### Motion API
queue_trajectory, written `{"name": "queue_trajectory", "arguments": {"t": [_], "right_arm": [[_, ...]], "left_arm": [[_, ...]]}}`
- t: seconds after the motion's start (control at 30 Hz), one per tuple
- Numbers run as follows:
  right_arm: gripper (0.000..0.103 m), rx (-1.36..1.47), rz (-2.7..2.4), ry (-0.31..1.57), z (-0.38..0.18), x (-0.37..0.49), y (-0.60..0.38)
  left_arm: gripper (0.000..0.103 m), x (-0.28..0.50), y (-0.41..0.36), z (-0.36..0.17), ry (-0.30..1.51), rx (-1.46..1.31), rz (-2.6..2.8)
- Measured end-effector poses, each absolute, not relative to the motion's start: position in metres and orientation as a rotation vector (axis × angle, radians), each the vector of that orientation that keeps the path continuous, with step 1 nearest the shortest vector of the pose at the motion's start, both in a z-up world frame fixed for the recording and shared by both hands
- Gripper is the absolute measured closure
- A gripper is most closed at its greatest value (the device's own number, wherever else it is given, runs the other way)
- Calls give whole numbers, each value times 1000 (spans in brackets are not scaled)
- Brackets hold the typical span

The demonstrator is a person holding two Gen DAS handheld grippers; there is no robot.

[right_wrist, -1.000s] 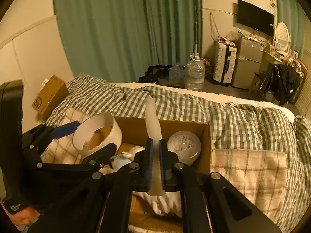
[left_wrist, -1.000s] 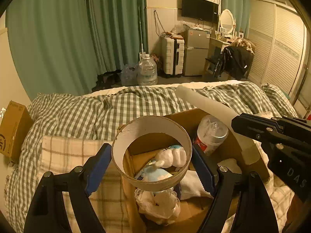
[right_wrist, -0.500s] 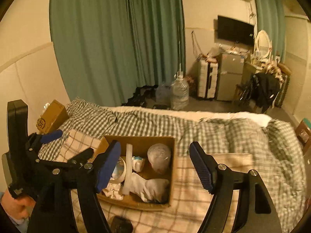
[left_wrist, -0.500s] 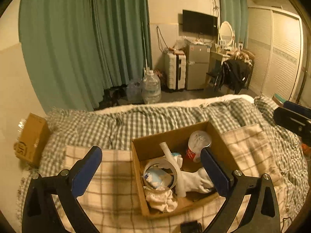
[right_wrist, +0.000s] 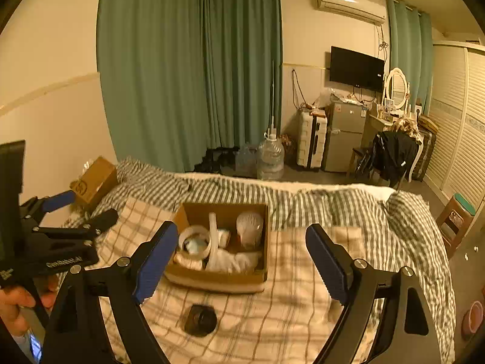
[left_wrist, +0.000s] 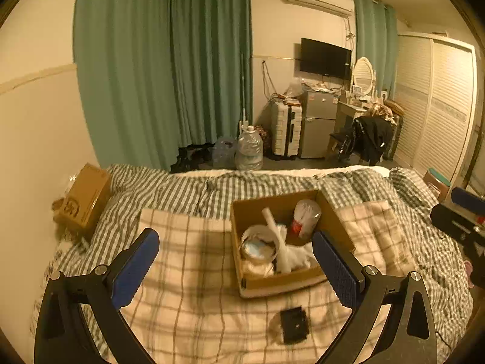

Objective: Organize objects
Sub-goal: 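Grasp the black object on the blanket with the right gripper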

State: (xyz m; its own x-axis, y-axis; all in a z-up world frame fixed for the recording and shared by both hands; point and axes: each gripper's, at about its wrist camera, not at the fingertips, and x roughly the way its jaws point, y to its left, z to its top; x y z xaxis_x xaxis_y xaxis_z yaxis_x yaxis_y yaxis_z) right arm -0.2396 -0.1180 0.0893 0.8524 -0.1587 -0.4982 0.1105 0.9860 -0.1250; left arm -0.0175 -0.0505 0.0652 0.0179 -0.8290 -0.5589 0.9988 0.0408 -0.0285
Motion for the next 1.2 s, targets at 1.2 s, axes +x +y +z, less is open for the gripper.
{"name": "queue_trajectory", "arguments": {"t": [1.2], "right_arm": [[17,-181,-61,1134,-196,-152,-88]], "left_arm": [[0,9,-81,-151,848,657,-1274]]}}
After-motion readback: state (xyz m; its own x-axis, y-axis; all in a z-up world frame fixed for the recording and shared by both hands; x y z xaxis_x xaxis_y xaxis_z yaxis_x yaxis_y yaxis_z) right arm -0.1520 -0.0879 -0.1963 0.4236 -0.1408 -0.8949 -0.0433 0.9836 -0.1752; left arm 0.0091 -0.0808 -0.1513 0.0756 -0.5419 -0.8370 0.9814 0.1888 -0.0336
